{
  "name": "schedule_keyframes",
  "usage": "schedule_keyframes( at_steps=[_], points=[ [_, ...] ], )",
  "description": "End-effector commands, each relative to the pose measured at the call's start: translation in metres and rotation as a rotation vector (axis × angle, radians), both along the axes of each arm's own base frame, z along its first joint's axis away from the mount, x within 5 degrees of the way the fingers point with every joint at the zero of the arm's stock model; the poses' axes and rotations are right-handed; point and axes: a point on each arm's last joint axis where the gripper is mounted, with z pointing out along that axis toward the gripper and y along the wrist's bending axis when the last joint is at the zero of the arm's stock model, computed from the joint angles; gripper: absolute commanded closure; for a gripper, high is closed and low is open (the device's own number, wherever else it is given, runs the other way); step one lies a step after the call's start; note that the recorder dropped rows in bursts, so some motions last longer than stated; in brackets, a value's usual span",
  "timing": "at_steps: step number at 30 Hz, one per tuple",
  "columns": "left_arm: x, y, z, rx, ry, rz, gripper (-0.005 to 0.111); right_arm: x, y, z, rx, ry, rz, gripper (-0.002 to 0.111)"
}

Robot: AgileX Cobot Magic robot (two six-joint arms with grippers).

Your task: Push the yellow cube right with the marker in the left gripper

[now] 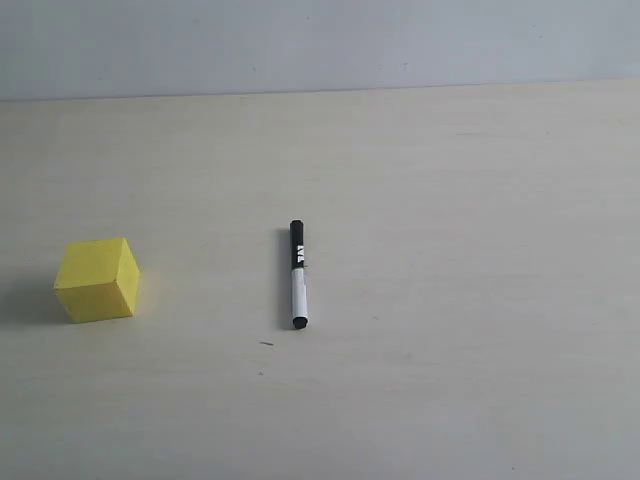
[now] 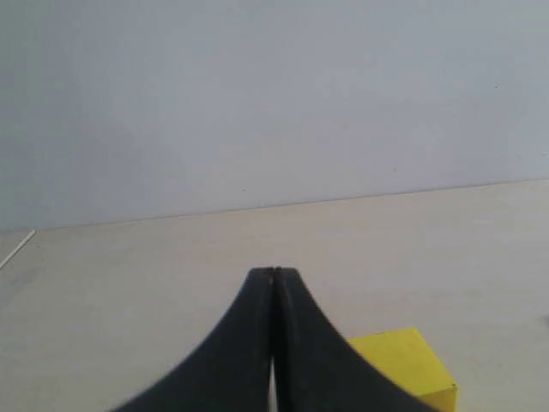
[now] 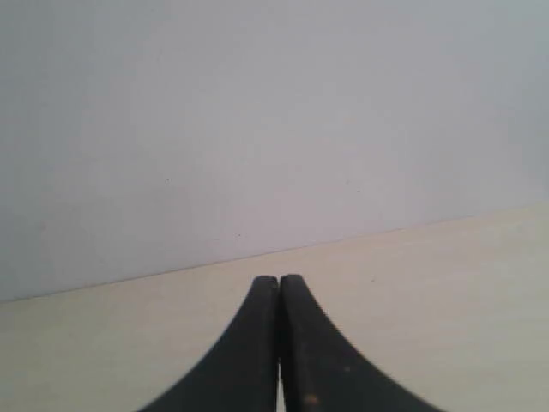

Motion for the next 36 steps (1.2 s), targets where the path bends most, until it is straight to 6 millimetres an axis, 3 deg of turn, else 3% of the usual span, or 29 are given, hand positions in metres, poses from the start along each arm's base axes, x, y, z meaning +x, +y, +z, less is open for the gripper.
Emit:
schedule_keyframes(
  at_steps=[1,29,31,33,36],
  points=[
    [0.0,0.0,0.0,-0.004,-0.008,0.002,0.107,0.0,0.0,-0.001,-0.009,-0.002,-0.007,0.108],
    [0.0,0.0,0.001,-0.005,-0.024,0.0,0.107,0.0,0.0,-0.001,-0.009,-0.002,-0.007,0.108],
    [0.0,-0.001,0.005,-0.1,-0.054,-0.006,0.107,0.0,0.0,-0.001,-0.009,-0.002,-0.007,0.108],
    [0.0,-0.001,0.008,-0.345,-0.068,-0.013,0.107,0.0,0.0,-0.001,-0.009,-0.002,-0.007,0.108],
    [-0.001,-0.001,0.011,-0.418,-0.094,-0.02,0.107,0.0,0.0,-0.001,-0.009,-0.002,-0.007,0.108]
  ],
)
